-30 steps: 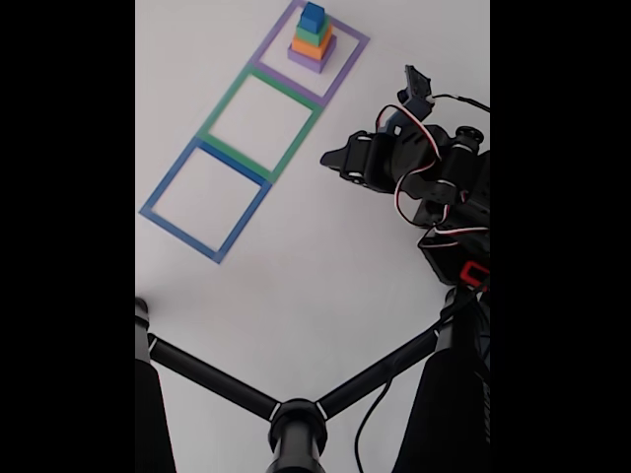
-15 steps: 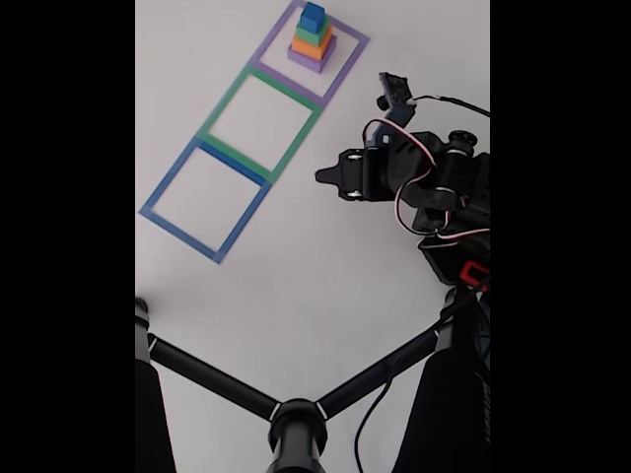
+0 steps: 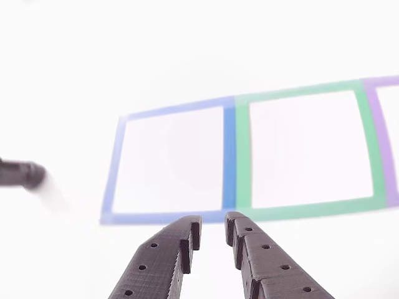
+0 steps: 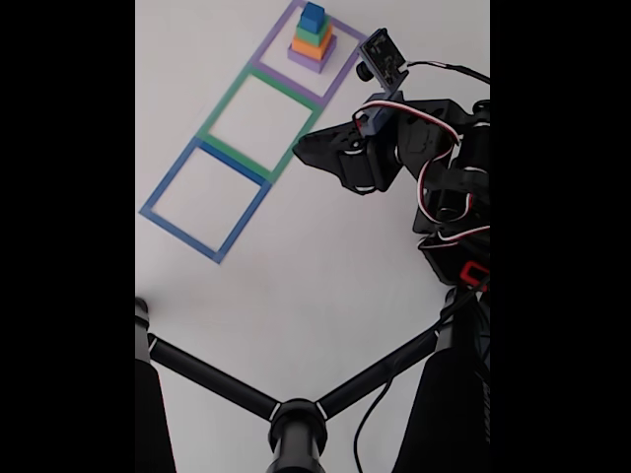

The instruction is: Tower of hanoi

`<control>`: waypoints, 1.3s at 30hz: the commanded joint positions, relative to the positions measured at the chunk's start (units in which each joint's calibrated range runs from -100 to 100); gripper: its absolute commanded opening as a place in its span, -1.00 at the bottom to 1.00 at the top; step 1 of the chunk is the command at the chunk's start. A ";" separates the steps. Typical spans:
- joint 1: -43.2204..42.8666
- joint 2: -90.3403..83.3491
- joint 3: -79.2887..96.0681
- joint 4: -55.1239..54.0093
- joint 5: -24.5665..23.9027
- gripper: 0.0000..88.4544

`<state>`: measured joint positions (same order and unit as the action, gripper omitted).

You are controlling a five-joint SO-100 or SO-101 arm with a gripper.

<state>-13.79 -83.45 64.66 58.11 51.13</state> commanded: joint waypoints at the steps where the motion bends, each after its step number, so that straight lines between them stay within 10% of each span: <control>1: 0.37 3.64 -8.76 7.00 35.51 -1.00; 8: 5.64 13.49 -21.94 11.04 35.85 -1.00; 14: 9.77 20.19 -27.12 9.83 48.70 -1.00; 39: 19.36 39.00 -52.94 14.69 48.87 -0.92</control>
<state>1.76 -44.36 14.80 73.27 99.41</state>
